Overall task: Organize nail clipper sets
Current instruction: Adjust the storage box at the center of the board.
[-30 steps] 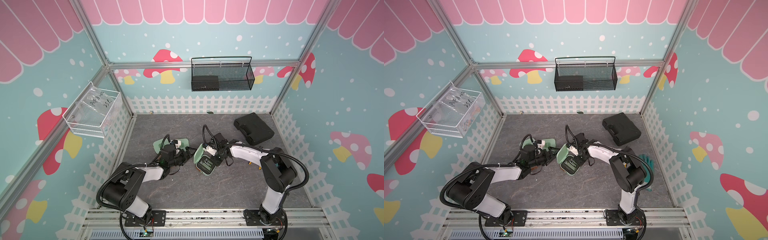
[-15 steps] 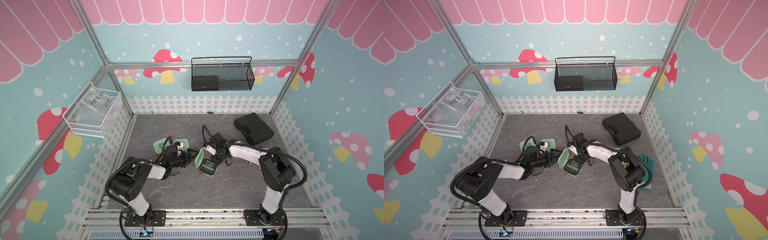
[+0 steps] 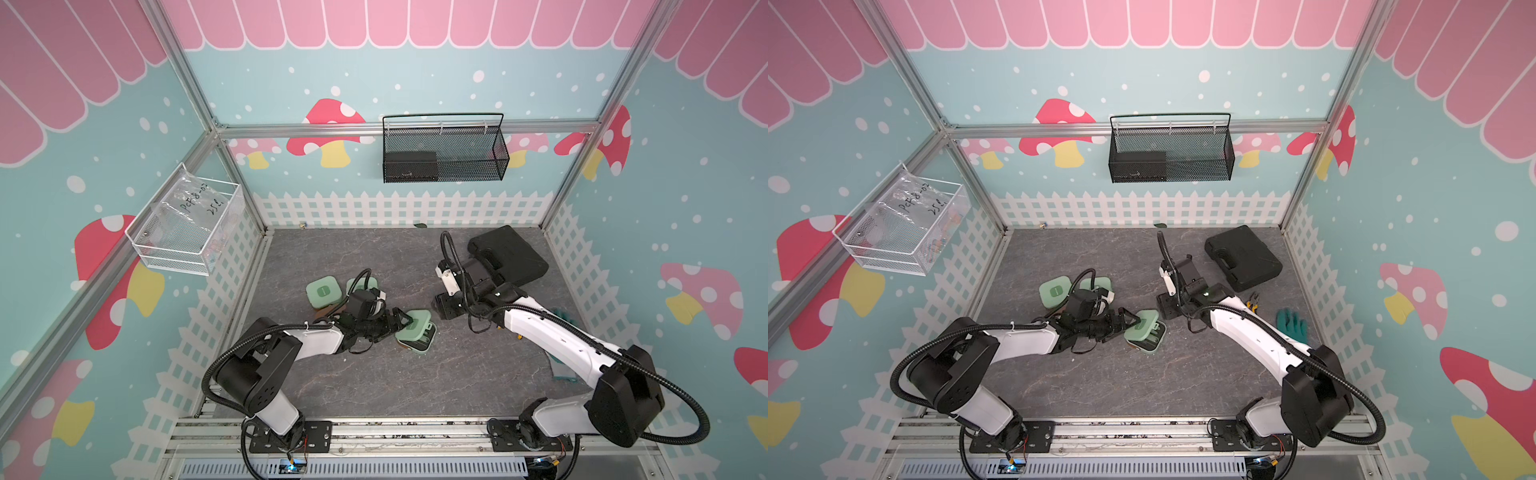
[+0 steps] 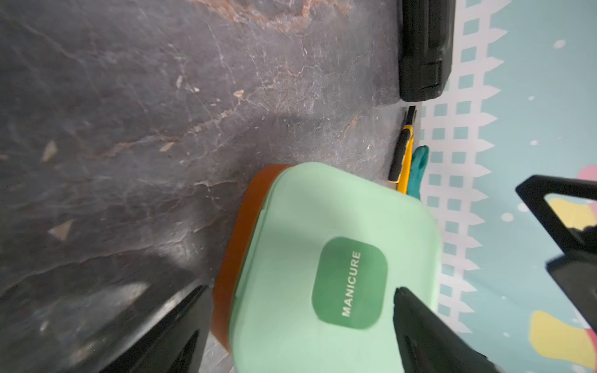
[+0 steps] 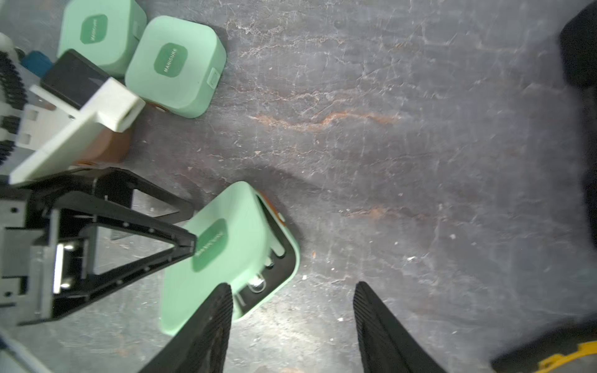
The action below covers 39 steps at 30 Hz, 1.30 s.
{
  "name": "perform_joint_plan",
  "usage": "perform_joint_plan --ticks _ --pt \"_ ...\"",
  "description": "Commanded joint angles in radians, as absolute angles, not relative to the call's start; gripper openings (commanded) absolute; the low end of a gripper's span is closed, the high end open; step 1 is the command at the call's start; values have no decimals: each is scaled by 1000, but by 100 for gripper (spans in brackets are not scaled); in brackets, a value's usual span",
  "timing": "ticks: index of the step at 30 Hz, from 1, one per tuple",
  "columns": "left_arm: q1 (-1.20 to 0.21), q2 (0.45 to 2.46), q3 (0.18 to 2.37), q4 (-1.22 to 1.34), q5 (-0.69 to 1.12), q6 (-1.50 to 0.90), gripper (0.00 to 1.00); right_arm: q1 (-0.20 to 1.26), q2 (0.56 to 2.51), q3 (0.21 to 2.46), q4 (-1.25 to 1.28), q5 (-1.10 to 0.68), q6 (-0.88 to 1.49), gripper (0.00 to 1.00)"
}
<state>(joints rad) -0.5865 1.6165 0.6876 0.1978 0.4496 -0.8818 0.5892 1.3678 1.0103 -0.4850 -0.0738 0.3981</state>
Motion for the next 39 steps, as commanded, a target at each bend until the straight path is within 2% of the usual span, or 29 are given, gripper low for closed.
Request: perform_joint_plan --ticks 1,8,18,26,34,39 --pt "-597 1606 733 -25 317 -787 89 591 1347 909 -384 -213 558 67" --pt "-642 1681 802 -105 247 -748 89 592 1336 752 -213 -260 698 68" --pt "-669 1730 828 -127 199 -737 89 580 1461 709 -103 -270 704 45" --pt "-670 1719 818 -146 180 -735 88 567 1564 734 -60 -299 672 36" --pt "-671 1726 812 -175 168 -741 83 567 1703 858 -74 -308 508 33" --pt "-670 1726 817 -233 125 -747 80 567 1752 951 -148 -282 444 38"
